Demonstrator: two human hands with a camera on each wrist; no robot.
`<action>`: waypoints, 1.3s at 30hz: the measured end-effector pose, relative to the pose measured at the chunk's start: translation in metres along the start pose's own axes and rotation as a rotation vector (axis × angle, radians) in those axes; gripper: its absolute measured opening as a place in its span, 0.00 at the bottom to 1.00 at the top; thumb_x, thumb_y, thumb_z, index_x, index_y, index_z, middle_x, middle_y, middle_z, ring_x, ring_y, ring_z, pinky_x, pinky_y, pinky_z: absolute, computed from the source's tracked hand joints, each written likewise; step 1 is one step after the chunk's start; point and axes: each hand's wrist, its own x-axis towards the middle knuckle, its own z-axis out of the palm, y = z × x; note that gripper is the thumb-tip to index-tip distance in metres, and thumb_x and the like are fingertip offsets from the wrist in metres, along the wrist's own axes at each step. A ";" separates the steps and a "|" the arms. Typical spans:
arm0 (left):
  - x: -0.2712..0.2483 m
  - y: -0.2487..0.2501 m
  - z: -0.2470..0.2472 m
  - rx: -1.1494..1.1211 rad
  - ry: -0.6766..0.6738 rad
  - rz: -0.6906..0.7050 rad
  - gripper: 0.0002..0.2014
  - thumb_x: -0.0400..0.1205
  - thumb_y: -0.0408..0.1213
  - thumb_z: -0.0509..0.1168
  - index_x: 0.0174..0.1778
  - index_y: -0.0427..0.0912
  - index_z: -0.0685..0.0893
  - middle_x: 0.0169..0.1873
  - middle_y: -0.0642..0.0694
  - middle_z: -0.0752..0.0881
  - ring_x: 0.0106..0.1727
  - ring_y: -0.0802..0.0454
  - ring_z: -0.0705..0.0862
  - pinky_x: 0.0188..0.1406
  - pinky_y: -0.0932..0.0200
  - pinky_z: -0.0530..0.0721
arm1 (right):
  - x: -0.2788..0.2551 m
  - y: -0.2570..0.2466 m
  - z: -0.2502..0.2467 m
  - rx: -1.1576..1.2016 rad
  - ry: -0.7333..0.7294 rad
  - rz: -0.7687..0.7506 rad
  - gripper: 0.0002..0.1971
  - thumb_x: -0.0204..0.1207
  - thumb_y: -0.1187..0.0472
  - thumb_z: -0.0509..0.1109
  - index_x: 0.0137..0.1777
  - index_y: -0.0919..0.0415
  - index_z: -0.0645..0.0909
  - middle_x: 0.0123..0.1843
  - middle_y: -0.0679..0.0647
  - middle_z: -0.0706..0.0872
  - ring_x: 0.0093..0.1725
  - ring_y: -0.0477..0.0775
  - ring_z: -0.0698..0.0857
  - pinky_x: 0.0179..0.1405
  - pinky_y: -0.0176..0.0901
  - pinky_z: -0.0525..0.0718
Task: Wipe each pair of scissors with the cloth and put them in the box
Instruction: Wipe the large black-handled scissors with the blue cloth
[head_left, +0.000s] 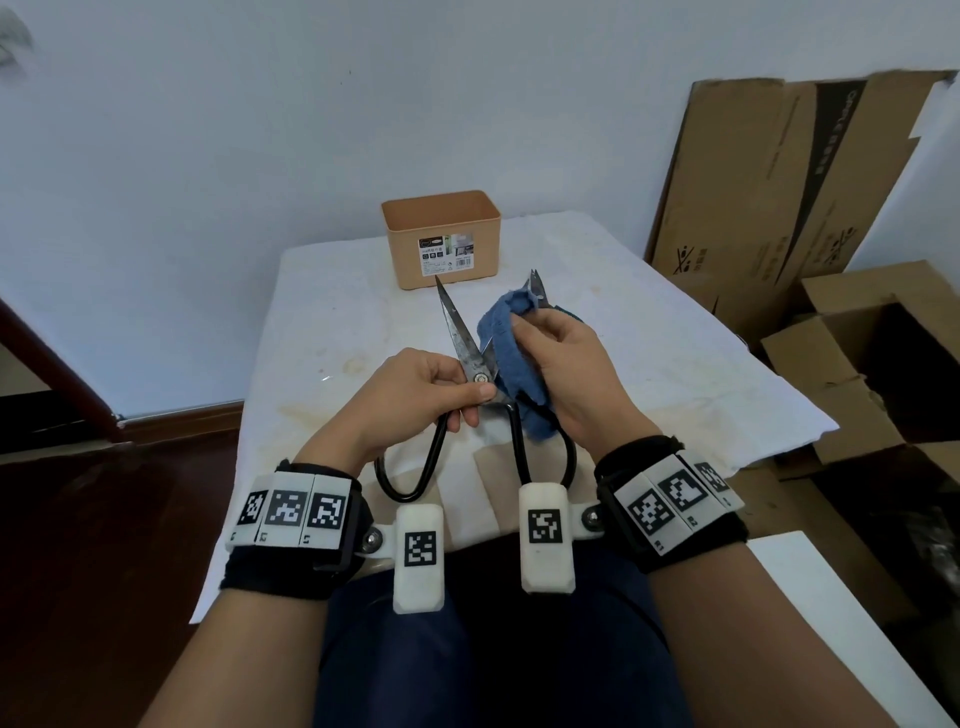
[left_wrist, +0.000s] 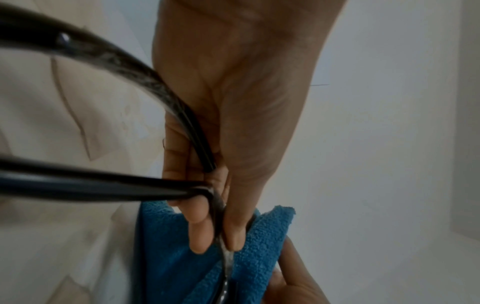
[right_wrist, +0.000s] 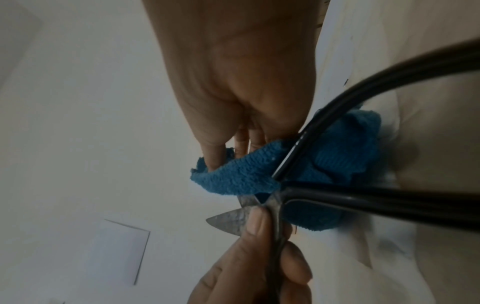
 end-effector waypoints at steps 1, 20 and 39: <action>-0.001 0.000 0.000 -0.010 -0.008 0.002 0.18 0.80 0.43 0.75 0.38 0.28 0.87 0.30 0.44 0.91 0.30 0.55 0.80 0.43 0.60 0.79 | 0.001 0.001 0.001 0.002 0.014 -0.003 0.16 0.80 0.57 0.71 0.60 0.69 0.82 0.50 0.63 0.90 0.43 0.53 0.88 0.43 0.44 0.85; -0.004 0.003 0.005 -0.032 -0.053 0.000 0.13 0.81 0.38 0.73 0.36 0.32 0.87 0.24 0.51 0.87 0.24 0.60 0.77 0.30 0.74 0.74 | -0.003 0.003 -0.001 0.030 0.058 -0.033 0.06 0.81 0.63 0.70 0.44 0.61 0.86 0.37 0.57 0.90 0.35 0.53 0.88 0.36 0.44 0.86; 0.000 -0.002 0.001 -0.034 -0.066 -0.005 0.13 0.81 0.41 0.74 0.34 0.36 0.87 0.31 0.44 0.90 0.29 0.53 0.79 0.35 0.71 0.78 | -0.005 0.003 -0.005 0.039 0.073 0.035 0.13 0.85 0.59 0.65 0.48 0.67 0.86 0.43 0.64 0.88 0.39 0.58 0.86 0.40 0.49 0.85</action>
